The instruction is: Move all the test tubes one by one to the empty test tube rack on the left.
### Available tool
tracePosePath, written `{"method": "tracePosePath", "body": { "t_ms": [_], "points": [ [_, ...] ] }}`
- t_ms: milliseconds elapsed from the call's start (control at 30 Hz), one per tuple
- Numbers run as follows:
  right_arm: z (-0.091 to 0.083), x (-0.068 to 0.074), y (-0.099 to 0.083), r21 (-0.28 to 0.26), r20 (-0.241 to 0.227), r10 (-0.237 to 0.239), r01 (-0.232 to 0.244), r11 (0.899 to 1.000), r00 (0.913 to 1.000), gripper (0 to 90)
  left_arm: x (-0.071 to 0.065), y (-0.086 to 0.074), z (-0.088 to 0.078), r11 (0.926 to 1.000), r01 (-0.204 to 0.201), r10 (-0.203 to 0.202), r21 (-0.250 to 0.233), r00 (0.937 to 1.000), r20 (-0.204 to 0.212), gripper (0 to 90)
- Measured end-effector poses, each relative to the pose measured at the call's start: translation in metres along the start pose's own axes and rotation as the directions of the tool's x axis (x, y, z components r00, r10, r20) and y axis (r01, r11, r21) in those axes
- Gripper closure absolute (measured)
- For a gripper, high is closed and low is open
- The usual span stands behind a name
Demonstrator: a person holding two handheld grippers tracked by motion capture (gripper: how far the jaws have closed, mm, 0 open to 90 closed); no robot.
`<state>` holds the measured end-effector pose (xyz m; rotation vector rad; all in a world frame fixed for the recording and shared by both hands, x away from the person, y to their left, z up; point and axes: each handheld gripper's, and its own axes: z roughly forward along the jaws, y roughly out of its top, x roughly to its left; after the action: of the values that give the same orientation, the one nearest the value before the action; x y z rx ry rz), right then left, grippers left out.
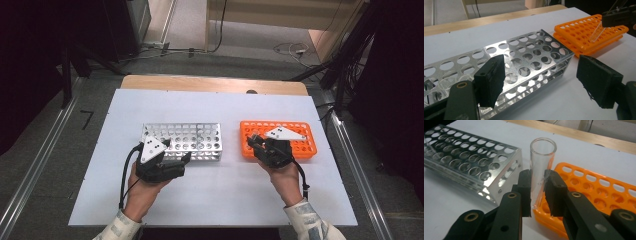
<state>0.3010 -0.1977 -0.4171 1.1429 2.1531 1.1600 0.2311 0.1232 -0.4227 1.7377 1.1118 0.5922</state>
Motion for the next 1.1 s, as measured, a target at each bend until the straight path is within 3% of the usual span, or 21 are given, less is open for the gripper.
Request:
{"method": "tracePosePath", "body": {
  "t_ms": [400, 733, 1100],
  "points": [
    [-0.003, 0.032, -0.008, 0.035, -0.094, -0.052, 0.056, 0.998, 0.9942, 72.9, -0.005, 0.001, 0.002, 0.9998, -0.018, 0.018, 0.003, 0.9998, 0.003, 17.8],
    [0.002, 0.067, -0.013, 0.051, -0.186, -0.122, 0.133, 0.99, 0.975, 72.9, -0.014, 0.002, 0.0, 0.9994, -0.036, 0.036, -0.002, 0.9987, 0.037, 18.7],
    [0.014, 0.086, -0.015, 0.063, -0.223, -0.142, 0.16, 0.985, 0.9643, 73.0, -0.023, 0.002, 0.001, 0.9988, -0.049, 0.049, -0.007, 0.9966, 0.065, 20.3]
  ]
}}
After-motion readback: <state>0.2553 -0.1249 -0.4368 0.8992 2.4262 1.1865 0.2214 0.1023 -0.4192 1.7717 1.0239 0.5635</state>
